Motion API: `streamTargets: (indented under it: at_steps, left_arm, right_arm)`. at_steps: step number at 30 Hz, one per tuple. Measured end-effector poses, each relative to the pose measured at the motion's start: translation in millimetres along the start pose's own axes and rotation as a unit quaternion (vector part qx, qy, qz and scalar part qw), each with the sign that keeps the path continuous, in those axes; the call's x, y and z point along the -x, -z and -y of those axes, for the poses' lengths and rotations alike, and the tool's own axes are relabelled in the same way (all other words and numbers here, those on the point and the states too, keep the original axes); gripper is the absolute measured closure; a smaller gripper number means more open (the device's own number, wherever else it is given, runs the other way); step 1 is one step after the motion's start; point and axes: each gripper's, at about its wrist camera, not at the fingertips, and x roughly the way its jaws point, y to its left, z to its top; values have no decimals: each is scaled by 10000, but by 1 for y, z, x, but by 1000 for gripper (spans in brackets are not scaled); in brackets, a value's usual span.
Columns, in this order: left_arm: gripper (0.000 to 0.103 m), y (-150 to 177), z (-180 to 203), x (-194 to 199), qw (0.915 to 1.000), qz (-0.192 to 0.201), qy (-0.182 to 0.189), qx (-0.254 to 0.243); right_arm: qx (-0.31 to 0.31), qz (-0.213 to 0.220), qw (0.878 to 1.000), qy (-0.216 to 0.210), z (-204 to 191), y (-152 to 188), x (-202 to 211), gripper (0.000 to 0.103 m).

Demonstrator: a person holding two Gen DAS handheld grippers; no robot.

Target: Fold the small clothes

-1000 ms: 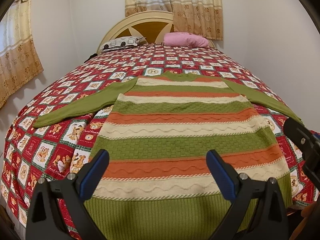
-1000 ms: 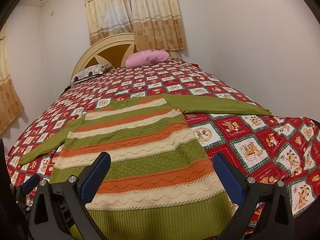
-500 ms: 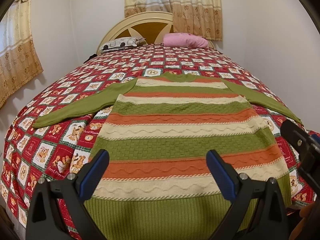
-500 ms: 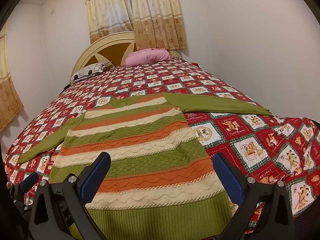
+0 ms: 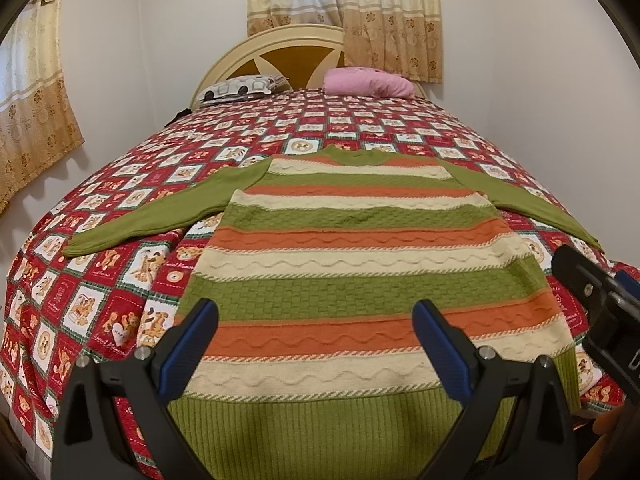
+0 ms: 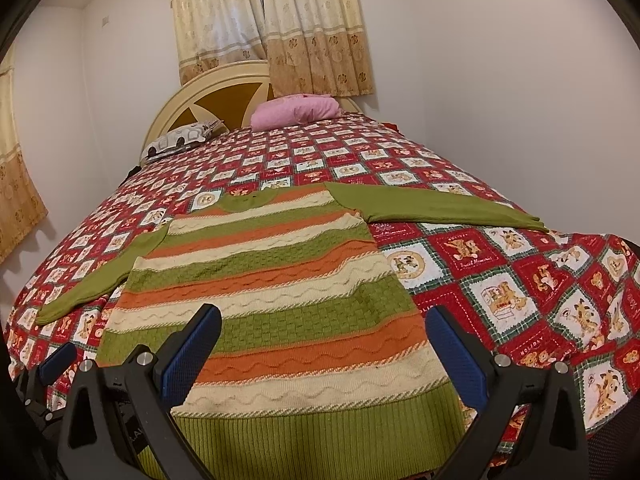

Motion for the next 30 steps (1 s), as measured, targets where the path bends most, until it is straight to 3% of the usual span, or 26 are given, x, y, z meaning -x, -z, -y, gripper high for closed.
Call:
streamTargets:
  at_steps: [20, 30]
  left_arm:
    - [3, 4, 2, -8, 9999, -101, 104, -72]
    - [2, -2, -11, -35, 9998, -125, 107, -150]
  right_arm:
    - [-91, -166, 9998, 64, 4, -1, -14, 1]
    - [-154, -232, 9995, 177, 24, -5, -43, 1]
